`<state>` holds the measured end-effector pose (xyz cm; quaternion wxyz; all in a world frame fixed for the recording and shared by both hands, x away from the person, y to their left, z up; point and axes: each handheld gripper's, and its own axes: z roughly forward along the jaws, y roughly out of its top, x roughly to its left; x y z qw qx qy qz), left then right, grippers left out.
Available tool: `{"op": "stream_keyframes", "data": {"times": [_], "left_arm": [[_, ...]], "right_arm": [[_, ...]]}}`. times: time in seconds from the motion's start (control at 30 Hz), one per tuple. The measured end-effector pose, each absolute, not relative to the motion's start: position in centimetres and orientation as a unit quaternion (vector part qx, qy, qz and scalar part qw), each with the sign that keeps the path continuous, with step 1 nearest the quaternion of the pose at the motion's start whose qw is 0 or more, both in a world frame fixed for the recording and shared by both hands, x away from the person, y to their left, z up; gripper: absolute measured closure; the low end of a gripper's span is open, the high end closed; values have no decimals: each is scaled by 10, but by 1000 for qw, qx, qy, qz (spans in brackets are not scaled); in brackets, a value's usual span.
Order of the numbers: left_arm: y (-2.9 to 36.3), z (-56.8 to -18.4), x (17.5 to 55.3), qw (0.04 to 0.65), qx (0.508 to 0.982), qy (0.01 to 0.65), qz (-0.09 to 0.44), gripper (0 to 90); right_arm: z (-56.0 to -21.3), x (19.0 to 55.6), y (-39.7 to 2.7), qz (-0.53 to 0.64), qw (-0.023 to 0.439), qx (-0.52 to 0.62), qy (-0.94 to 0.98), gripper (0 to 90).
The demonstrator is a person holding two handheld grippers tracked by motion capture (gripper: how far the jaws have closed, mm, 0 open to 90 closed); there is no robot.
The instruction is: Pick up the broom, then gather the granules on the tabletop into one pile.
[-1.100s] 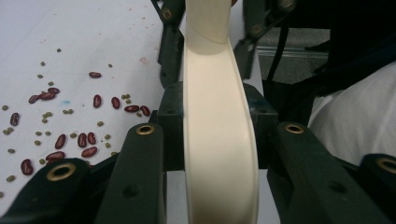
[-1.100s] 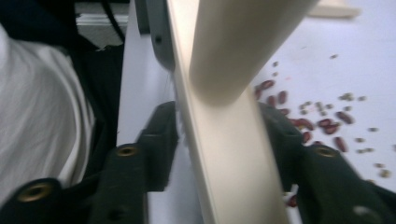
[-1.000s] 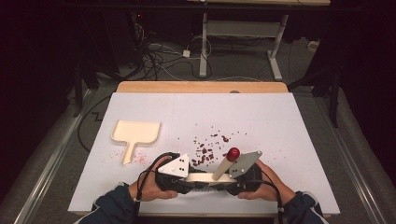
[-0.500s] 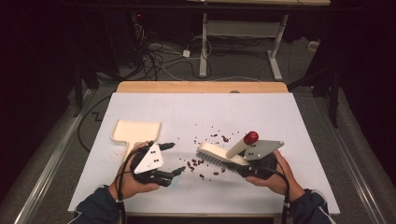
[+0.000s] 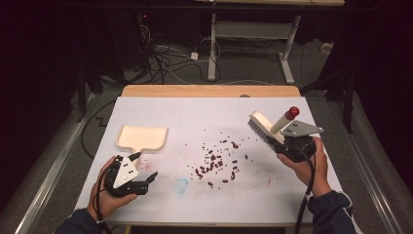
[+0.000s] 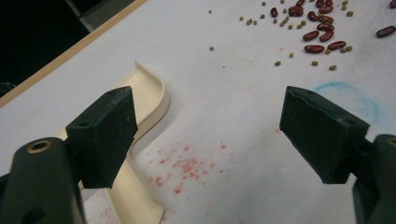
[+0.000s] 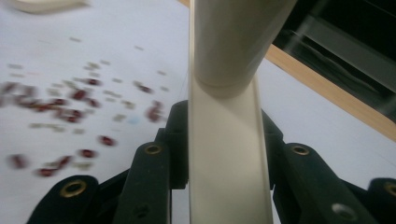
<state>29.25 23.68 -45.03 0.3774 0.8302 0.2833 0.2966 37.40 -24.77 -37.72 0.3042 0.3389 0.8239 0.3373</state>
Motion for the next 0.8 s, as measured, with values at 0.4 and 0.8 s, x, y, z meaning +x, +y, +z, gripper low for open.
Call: {"op": "stream_keyframes", "data": {"times": [0.4,0.8], "left_arm": [[239,-456,294,368,833,293,292,186],[241,-460,291,356,838,296,289,187]], "right_arm": [[-412,426,-241,244,334,395,820,678],[-437,439,-189,207,338,351,848,680]]}}
